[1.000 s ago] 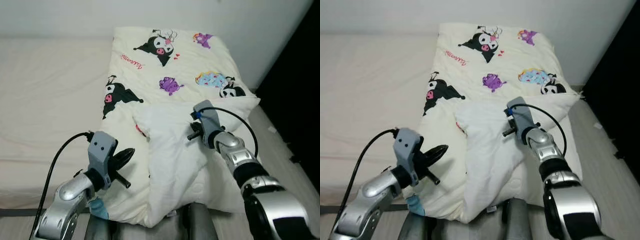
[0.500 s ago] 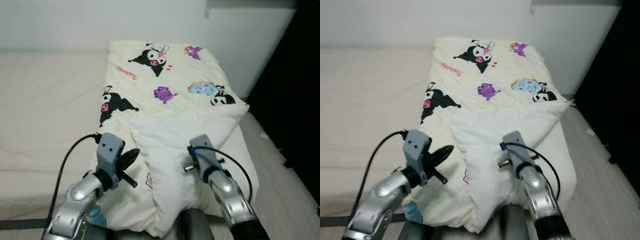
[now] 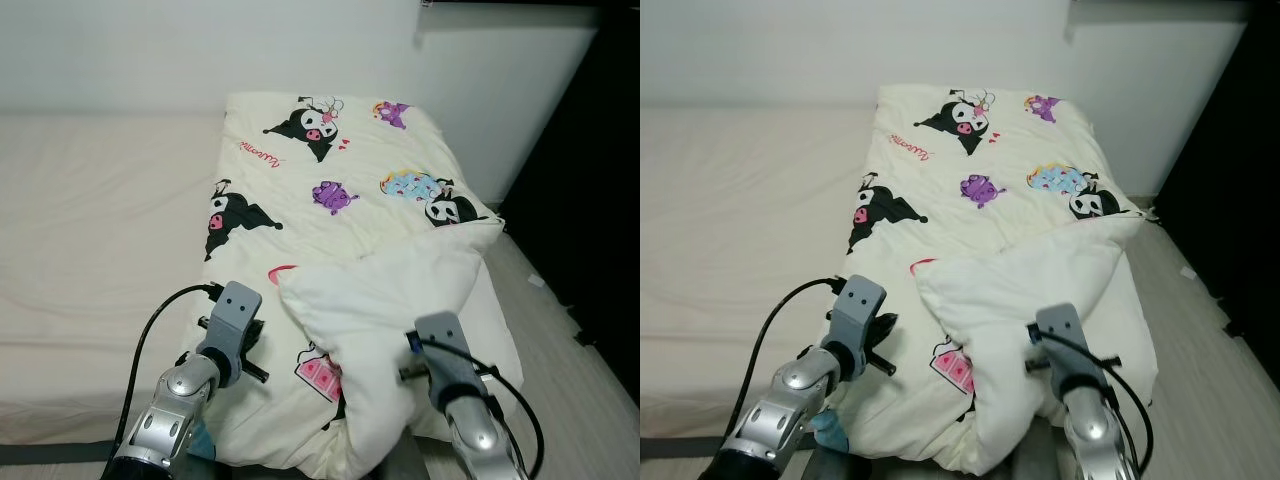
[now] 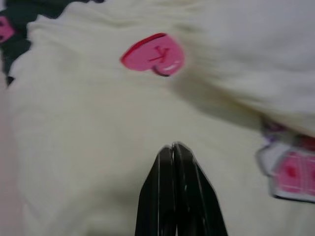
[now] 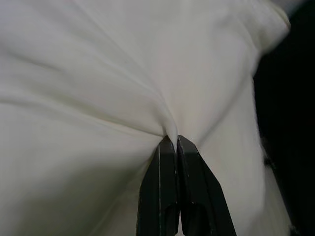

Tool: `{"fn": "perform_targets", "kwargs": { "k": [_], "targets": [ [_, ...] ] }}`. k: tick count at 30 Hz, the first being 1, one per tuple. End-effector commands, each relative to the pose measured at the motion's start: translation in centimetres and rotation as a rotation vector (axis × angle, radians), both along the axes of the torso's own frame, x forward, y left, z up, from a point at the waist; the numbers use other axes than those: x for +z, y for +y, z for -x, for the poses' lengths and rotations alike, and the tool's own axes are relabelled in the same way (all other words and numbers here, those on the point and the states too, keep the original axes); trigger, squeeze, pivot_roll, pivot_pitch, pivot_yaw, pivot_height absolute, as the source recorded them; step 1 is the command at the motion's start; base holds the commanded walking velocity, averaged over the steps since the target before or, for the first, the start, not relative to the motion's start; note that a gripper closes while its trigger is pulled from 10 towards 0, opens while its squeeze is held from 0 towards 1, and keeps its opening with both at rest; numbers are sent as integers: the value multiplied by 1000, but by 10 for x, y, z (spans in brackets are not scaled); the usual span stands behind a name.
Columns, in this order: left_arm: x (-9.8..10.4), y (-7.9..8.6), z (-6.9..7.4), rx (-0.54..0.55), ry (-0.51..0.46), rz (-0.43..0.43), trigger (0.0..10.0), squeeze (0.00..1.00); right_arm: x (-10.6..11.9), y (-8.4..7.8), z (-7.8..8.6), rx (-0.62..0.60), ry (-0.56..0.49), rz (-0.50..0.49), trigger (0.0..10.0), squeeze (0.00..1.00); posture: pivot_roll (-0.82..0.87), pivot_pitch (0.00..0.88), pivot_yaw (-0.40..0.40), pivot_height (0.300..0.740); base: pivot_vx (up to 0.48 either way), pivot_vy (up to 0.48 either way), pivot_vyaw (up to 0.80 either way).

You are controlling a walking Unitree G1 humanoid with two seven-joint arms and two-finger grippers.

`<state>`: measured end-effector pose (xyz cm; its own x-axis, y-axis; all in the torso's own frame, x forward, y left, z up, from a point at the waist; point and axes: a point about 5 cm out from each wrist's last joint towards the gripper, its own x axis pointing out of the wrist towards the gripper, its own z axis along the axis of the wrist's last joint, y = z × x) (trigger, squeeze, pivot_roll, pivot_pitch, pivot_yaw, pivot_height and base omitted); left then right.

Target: Clean up the room

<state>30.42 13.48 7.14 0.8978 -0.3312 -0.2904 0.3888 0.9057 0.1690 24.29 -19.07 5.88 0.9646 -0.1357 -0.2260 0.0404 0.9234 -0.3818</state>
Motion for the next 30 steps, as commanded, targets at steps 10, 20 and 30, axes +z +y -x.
{"fn": "perform_targets", "kwargs": {
  "k": [10,20,30],
  "targets": [
    [-26,-21,4,-16,82,25,10000,0,-3,-4,8,-53,26,-6,10000,0,-55,95,-42,570,0,0,0],
    [-48,-40,10,-19,162,77,10000,0,-2,-7,14,-55,43,-23,10000,0,-60,106,-43,570,0,0,0],
    [-58,-60,12,-60,207,105,10000,0,30,4,5,5,-195,-132,10000,0,-57,89,-51,570,0,0,0]
  ]
}}
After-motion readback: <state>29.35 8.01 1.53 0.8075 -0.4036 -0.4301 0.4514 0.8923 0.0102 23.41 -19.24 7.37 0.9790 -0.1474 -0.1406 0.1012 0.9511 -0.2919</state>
